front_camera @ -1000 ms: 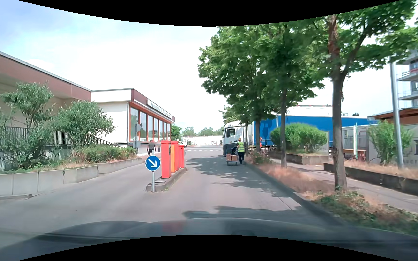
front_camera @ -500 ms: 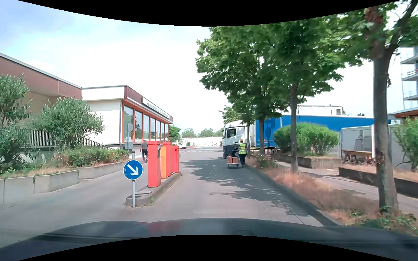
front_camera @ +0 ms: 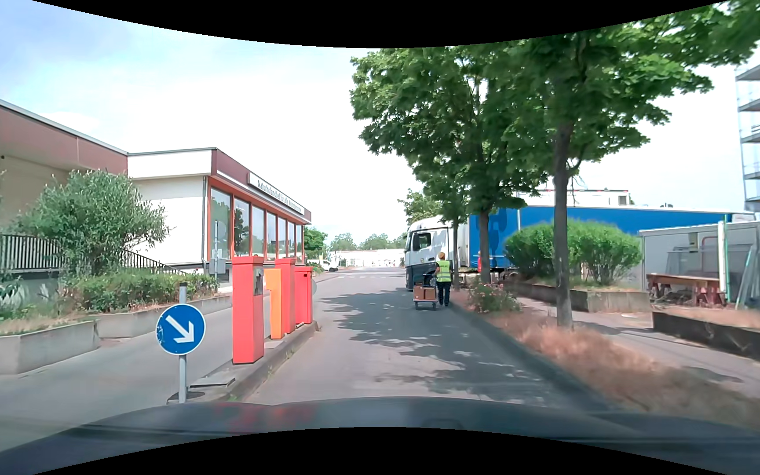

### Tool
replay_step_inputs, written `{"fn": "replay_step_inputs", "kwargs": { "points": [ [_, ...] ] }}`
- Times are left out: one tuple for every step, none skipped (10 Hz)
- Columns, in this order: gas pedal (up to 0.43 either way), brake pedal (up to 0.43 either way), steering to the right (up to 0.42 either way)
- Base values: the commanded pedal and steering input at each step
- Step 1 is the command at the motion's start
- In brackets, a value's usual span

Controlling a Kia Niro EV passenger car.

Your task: Follow the waypoints while adhering to traffic rules and regulations

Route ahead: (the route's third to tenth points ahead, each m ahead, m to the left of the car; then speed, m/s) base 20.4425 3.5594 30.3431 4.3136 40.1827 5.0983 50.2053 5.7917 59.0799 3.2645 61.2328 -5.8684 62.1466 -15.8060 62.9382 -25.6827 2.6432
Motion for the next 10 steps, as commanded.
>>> {"fn": "replay_step_inputs", "kwargs": {
  "points": [
    [0.008, 0.000, -0.007],
    [0.008, 0.000, -0.007],
    [0.008, 0.000, -0.007],
    [0.008, 0.000, -0.007],
    [0.008, 0.000, -0.007],
    [0.008, 0.000, -0.007],
    [0.008, 0.000, -0.006],
    [0.008, 0.000, -0.006],
    [0.008, 0.000, -0.006],
    [0.008, 0.000, -0.007]
  ]
}}
